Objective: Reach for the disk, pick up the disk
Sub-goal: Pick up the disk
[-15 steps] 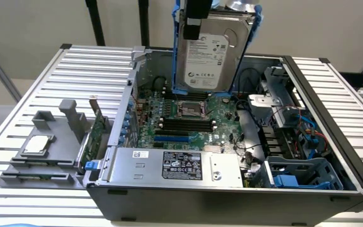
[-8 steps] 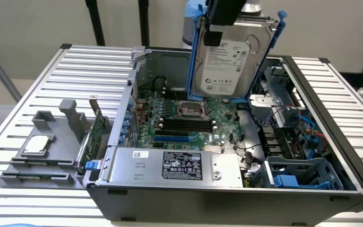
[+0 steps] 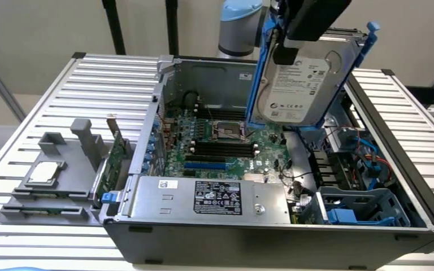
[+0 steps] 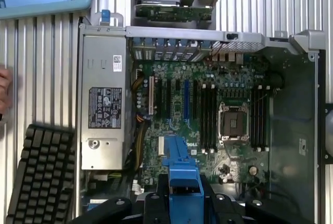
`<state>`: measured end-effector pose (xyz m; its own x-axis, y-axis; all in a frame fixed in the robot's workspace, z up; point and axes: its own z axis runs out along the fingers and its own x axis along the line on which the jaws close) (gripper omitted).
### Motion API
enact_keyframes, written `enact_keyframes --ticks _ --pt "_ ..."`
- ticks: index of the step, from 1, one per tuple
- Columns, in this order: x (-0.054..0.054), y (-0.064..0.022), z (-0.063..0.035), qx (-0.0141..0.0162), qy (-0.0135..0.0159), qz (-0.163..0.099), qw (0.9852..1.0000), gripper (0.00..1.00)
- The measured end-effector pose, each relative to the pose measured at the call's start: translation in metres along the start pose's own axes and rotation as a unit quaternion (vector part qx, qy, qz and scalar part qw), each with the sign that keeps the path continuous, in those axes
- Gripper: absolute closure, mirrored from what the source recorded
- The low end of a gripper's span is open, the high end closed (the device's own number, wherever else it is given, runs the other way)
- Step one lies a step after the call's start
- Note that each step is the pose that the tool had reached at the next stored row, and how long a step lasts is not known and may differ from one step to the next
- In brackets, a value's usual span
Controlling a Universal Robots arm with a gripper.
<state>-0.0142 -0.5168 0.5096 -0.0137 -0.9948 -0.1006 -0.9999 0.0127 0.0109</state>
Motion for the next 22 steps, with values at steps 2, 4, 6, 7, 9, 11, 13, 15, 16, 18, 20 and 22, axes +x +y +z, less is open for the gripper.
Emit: enact_keyframes --ticks 2,4,6,7,9,11,13,15,16,18,20,22 --pt "0.004 -0.0082 -0.0006 -0.0002 0.0 0.0 1.0 0.67" --pt "0.008 -0.0163 -0.0011 -0.0003 0.0001 0.0 1.0 0.67" --pt "0.013 -0.0248 -0.0016 -0.0005 0.0 0.0 1.0 0.67" --pt "0.015 -0.029 -0.0019 -0.0006 0.0 0.0 1.0 0.67" --pt "0.019 -0.0376 -0.0024 -0.0008 0.0 0.0 1.0 0.67" --pt "0.023 -0.0461 -0.0029 -0.0011 0.0001 0.0 1.0 0.67" --pt "0.027 -0.0546 -0.0034 -0.0013 0.0001 0.0 1.0 0.67" --pt "0.031 -0.0635 -0.0039 -0.0017 0.0001 0.0 1.0 0.67" --pt "0.033 -0.0678 -0.0041 -0.002 0.0 0.0 1.0 0.67" --pt "0.037 -0.0762 -0.0046 -0.0025 0.0001 0.0 1.0 0.67" --pt "0.041 -0.0847 -0.0051 -0.0032 0.0001 0.0 1.0 0.67" --pt "0.045 -0.0921 -0.0056 -0.0043 0.0001 0.0 1.0 0.67"
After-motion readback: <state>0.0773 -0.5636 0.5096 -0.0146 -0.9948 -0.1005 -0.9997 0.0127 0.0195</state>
